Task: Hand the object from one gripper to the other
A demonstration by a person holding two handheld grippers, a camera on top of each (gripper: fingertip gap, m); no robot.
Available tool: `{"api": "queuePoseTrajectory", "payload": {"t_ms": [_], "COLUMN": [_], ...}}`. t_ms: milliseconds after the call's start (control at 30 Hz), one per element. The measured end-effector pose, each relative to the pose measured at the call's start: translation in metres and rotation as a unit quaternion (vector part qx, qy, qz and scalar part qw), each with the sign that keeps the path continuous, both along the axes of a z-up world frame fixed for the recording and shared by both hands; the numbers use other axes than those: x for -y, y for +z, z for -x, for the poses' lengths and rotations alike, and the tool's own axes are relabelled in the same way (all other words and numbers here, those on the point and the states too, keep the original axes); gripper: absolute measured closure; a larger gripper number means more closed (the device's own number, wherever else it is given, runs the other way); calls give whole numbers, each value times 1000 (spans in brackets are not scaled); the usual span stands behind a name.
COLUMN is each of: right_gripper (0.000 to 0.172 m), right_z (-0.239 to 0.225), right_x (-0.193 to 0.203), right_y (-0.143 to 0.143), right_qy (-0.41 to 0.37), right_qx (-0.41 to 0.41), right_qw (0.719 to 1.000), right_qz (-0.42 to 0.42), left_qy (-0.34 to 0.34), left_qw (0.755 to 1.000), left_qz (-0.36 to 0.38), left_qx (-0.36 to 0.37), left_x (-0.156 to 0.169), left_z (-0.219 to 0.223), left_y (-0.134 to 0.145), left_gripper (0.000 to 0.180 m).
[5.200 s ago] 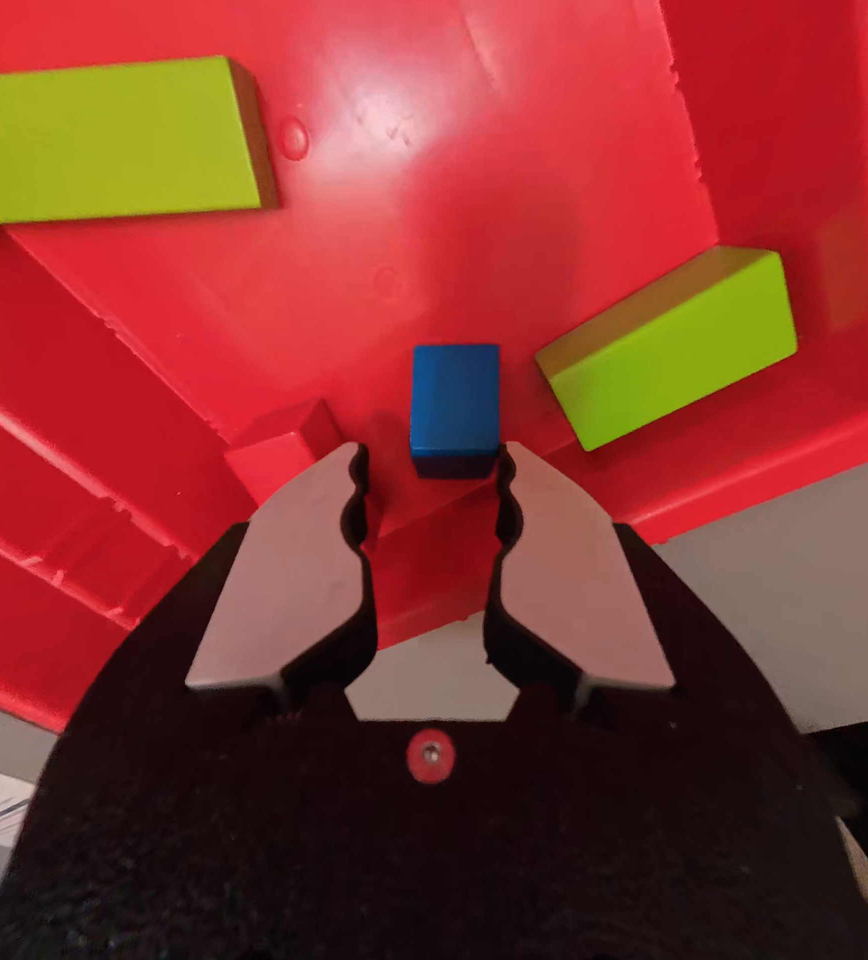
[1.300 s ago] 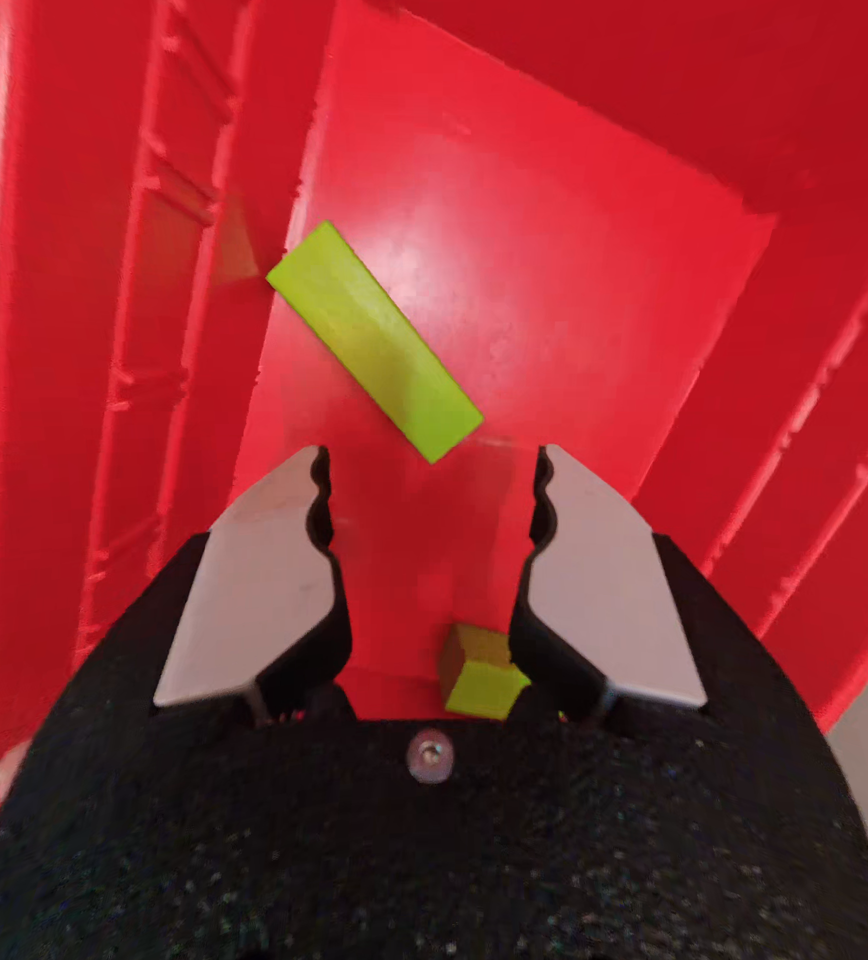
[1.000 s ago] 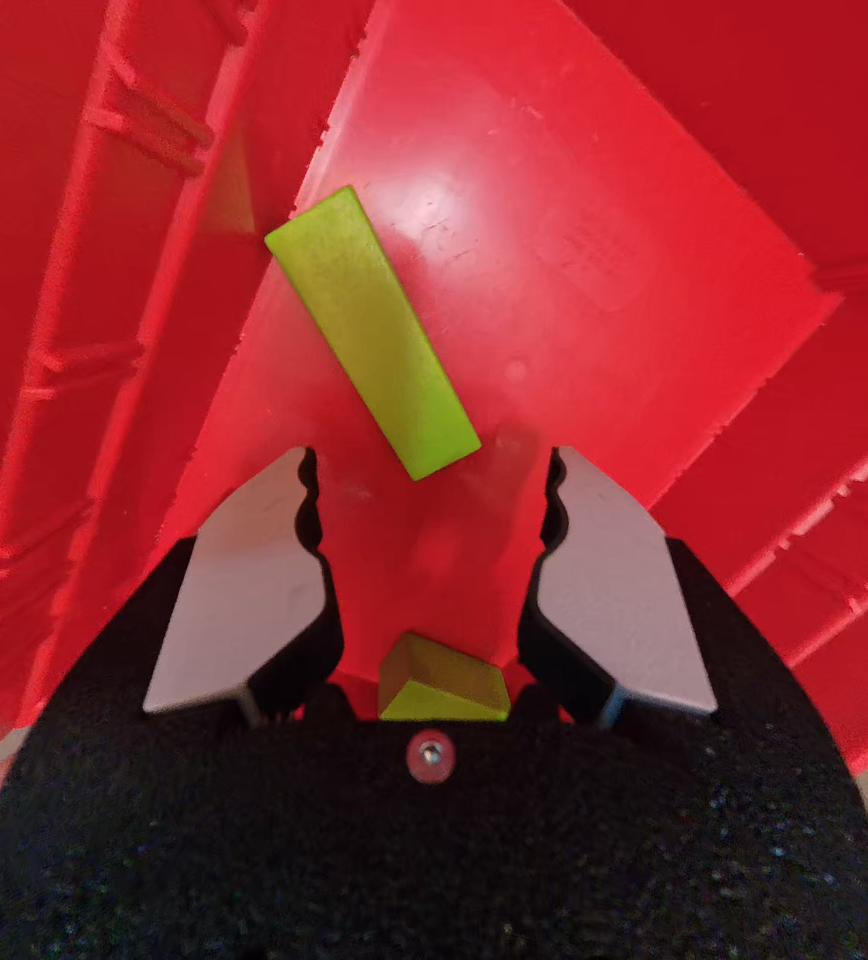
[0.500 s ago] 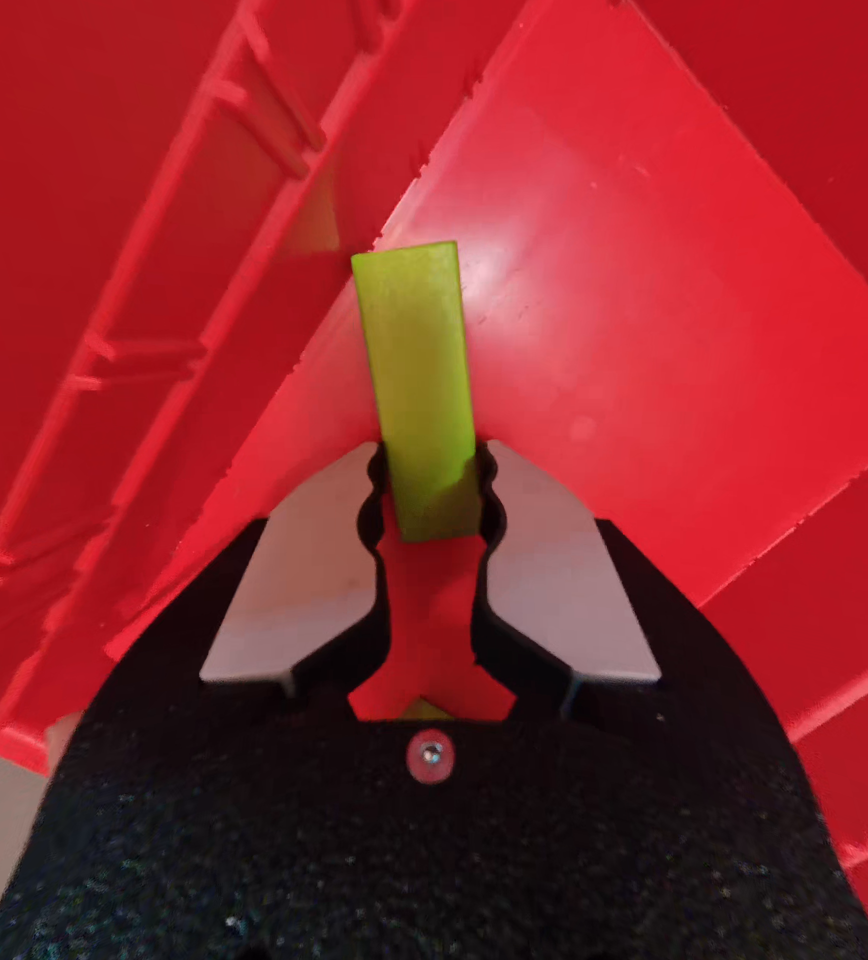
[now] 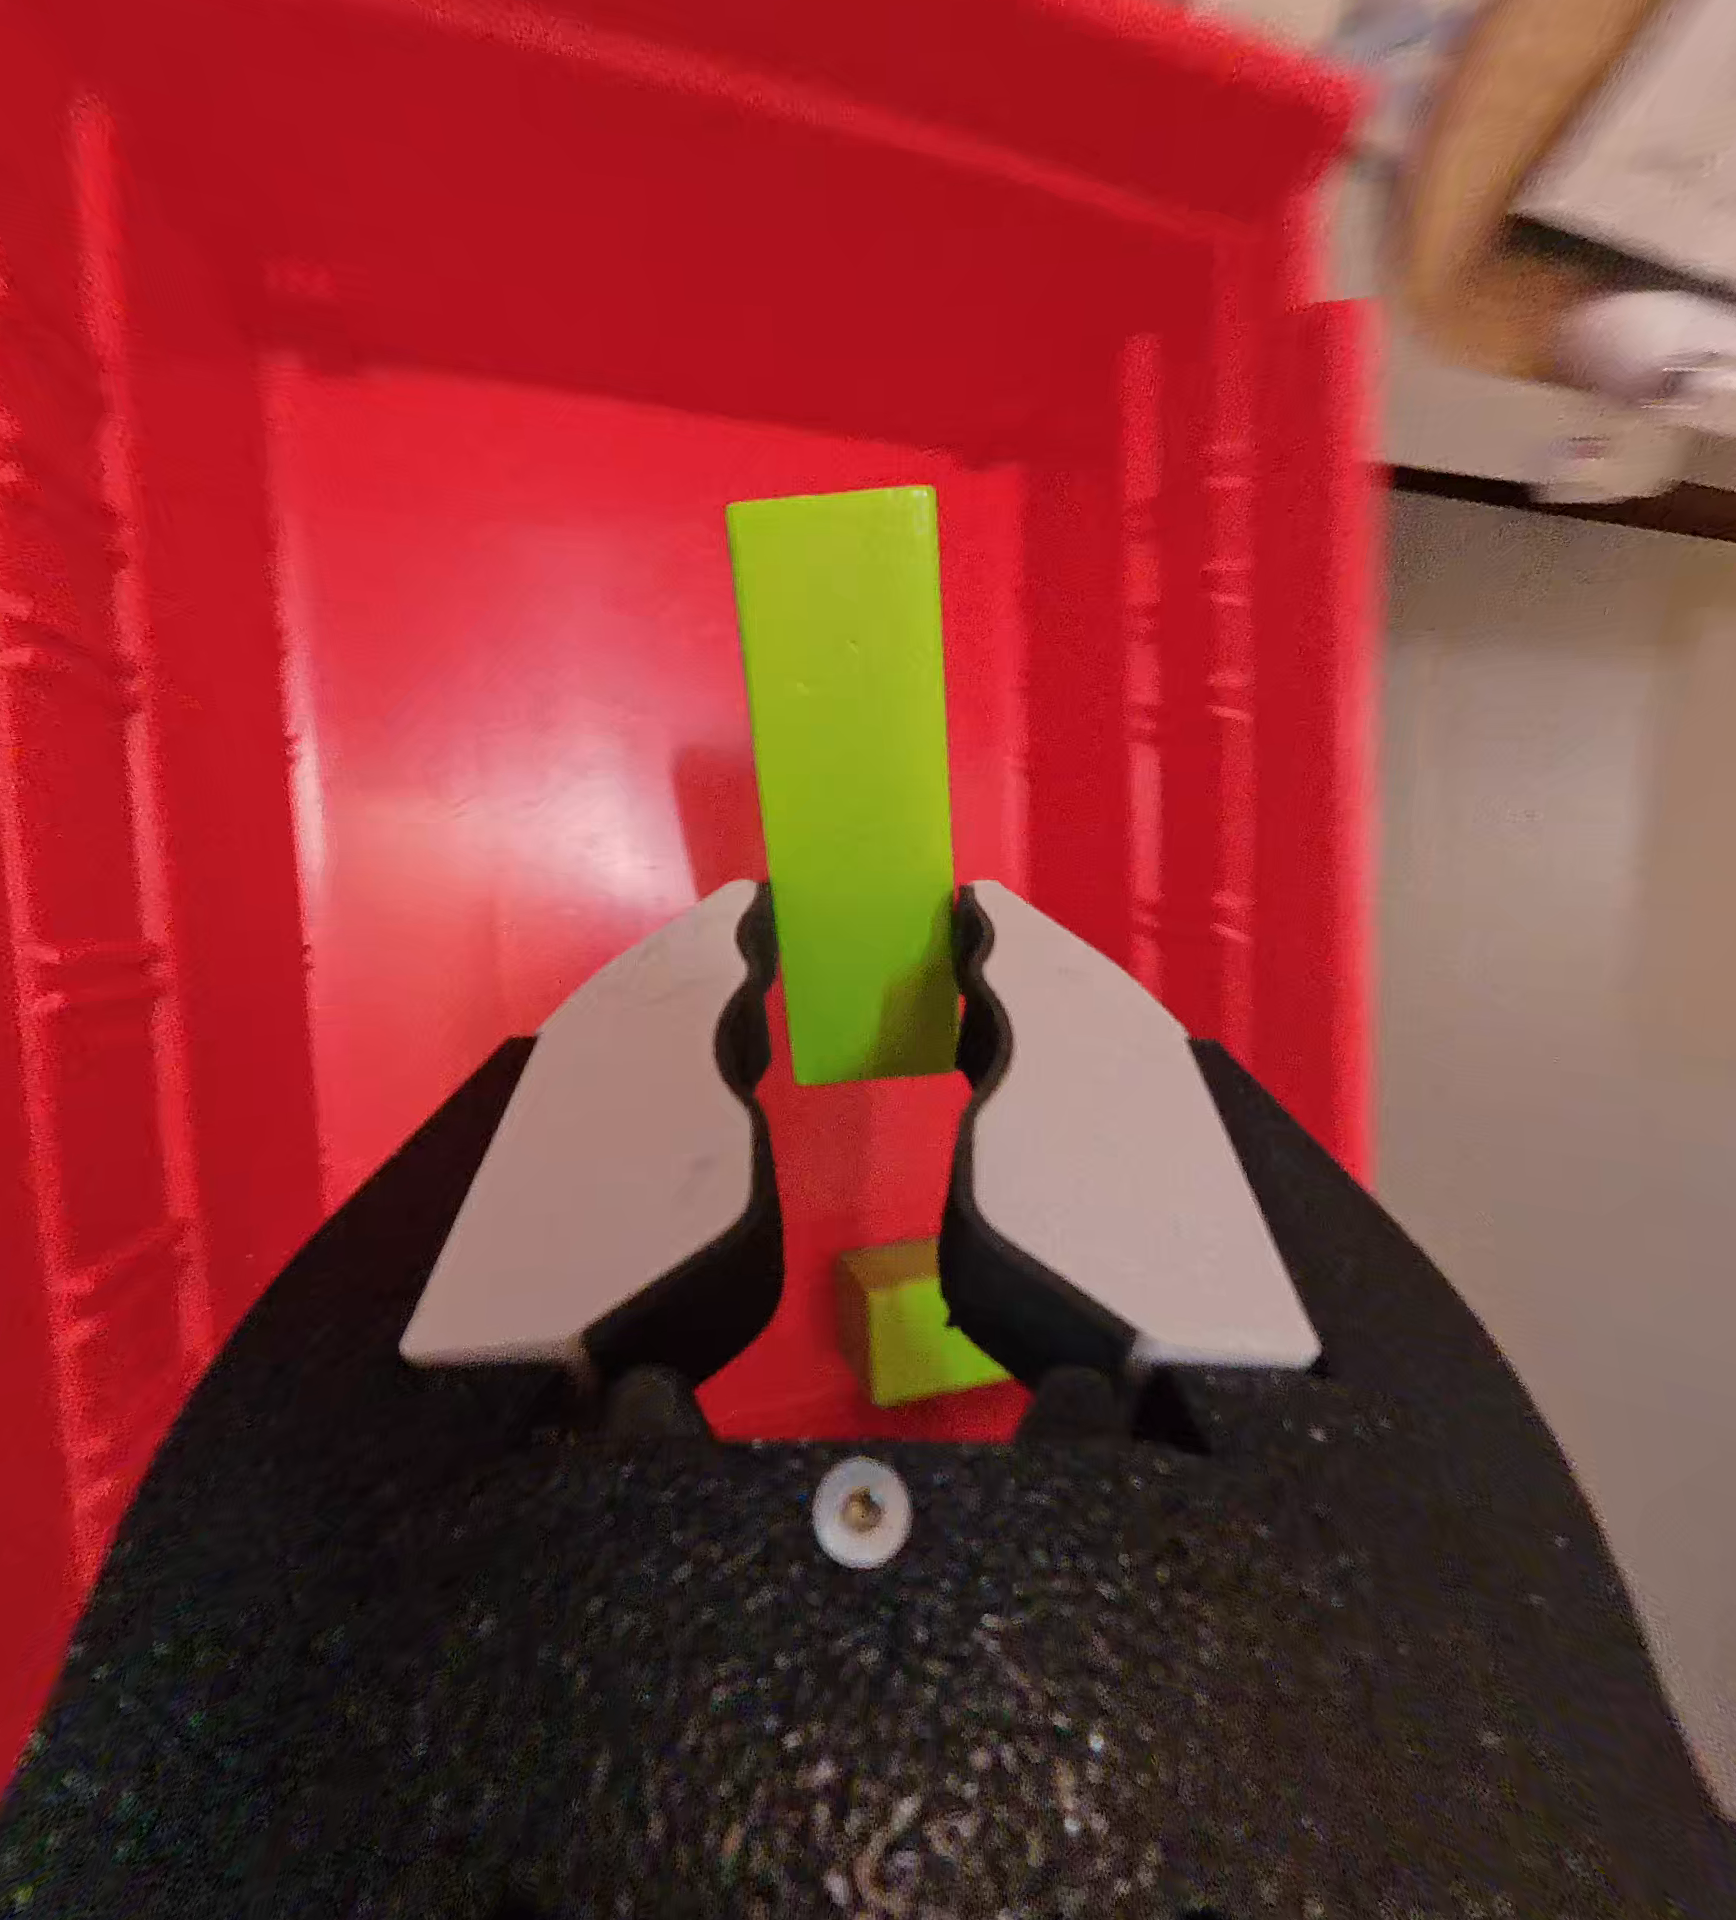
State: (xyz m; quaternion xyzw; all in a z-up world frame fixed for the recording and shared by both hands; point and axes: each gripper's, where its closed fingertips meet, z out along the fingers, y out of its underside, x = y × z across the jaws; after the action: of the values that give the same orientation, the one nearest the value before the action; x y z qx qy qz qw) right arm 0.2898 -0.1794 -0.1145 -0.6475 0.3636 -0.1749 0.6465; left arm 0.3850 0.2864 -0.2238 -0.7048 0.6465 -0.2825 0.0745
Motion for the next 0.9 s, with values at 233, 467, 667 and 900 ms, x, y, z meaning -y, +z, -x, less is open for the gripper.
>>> {"api": "queuePoseTrajectory", "payload": {"t_ms": [233, 467, 667, 900], "right_gripper": [78, 71, 91, 106], "right_z": [33, 86, 118, 146], "right_x": [-64, -131, -161, -180], "right_y": [20, 41, 51, 48], "right_qy": [122, 281, 348, 398], "right_qx": [17, 11, 6, 26], "right_qw": [992, 953, 926, 909], "right_qz": [-37, -114, -147, -123], "left_qy": [-247, -445, -489, -504], "left_qw": [927, 790, 741, 732], "left_qz": [132, 187, 224, 237], "left_qx": [250, 377, 402, 392], "left_x": [119, 238, 285, 301], "left_z": [76, 189, 234, 253], "left_y": [116, 142, 137, 122], "left_gripper": [148, 148, 148, 148]}}
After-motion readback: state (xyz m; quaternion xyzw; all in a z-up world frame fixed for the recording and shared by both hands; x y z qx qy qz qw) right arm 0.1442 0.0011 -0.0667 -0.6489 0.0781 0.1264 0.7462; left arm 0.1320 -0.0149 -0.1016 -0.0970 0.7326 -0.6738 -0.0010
